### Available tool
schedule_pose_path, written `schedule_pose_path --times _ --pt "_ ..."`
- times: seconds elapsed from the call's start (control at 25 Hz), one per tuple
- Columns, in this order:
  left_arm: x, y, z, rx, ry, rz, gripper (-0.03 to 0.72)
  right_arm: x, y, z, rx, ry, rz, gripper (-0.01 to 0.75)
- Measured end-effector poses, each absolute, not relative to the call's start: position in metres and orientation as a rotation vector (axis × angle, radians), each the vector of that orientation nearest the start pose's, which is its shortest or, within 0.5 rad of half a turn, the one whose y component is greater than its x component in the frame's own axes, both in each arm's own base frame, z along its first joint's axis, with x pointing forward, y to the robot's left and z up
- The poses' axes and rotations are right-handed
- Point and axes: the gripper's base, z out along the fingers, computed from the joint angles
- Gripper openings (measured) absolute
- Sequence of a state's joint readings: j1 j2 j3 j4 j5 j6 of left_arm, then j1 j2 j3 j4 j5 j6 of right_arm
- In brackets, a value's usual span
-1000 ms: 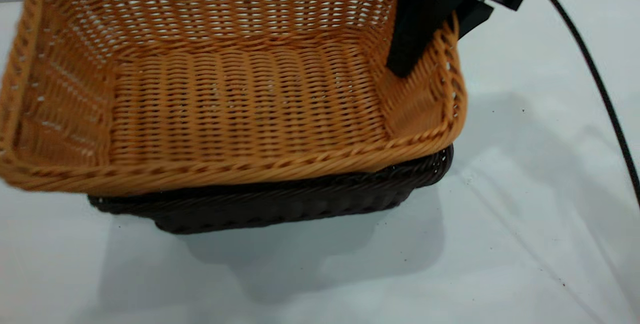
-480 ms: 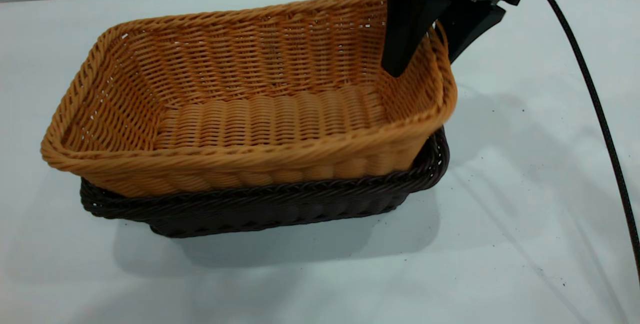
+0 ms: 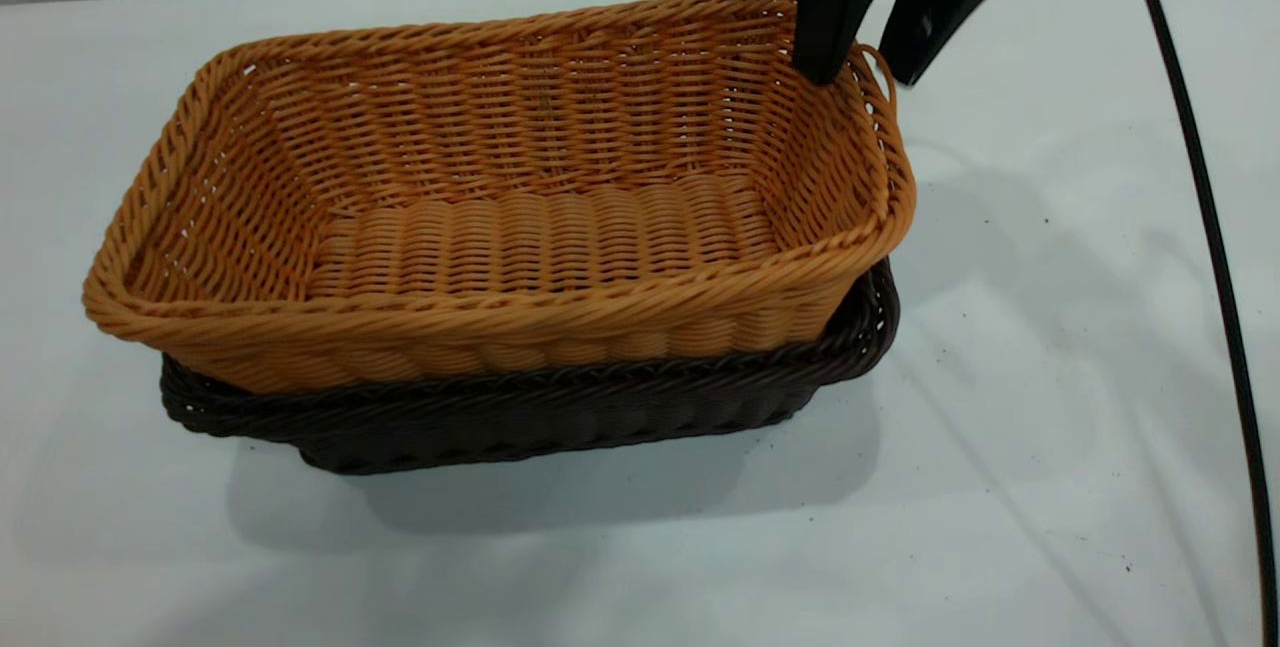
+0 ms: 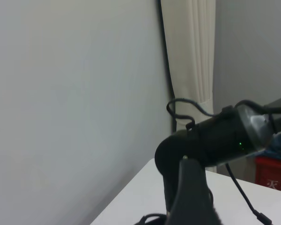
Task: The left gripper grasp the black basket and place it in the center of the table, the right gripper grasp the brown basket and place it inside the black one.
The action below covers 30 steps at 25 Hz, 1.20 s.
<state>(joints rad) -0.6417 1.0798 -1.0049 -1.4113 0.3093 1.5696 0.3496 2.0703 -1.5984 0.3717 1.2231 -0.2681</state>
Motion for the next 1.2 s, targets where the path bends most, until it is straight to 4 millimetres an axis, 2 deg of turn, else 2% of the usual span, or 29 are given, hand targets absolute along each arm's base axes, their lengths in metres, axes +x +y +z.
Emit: schedule_pose_path --times 0.16,0.32,0.6,0.88,1.08,1.2 --pt "0.175 -0.164 0.412 0.855 1.4 -0.607 0.432 0.382 0.167 0.217 -0.749 2.98 0.465 0.403" --pt "0.175 -0.164 0.412 0.857 1.399 -0.602 0.417 0.385 0.168 0.245 -0.743 2.892 0.454 0.391" --pt "0.175 -0.164 0.405 0.889 1.408 -0.575 0.321 0.371 0.156 0.303 -0.739 2.749 0.358 0.343" --pt "0.161 -0.158 0.404 1.01 1.35 -0.51 0.141 0.328 0.14 0.381 -0.685 2.553 0.362 0.247" --pt "0.146 -0.149 0.41 1.068 1.313 -0.485 0.02 0.281 0.123 0.439 -0.628 2.392 0.383 0.139" --pt "0.133 -0.143 0.412 1.112 1.324 -0.499 0.004 0.248 0.111 0.469 -0.584 2.297 0.399 0.071"
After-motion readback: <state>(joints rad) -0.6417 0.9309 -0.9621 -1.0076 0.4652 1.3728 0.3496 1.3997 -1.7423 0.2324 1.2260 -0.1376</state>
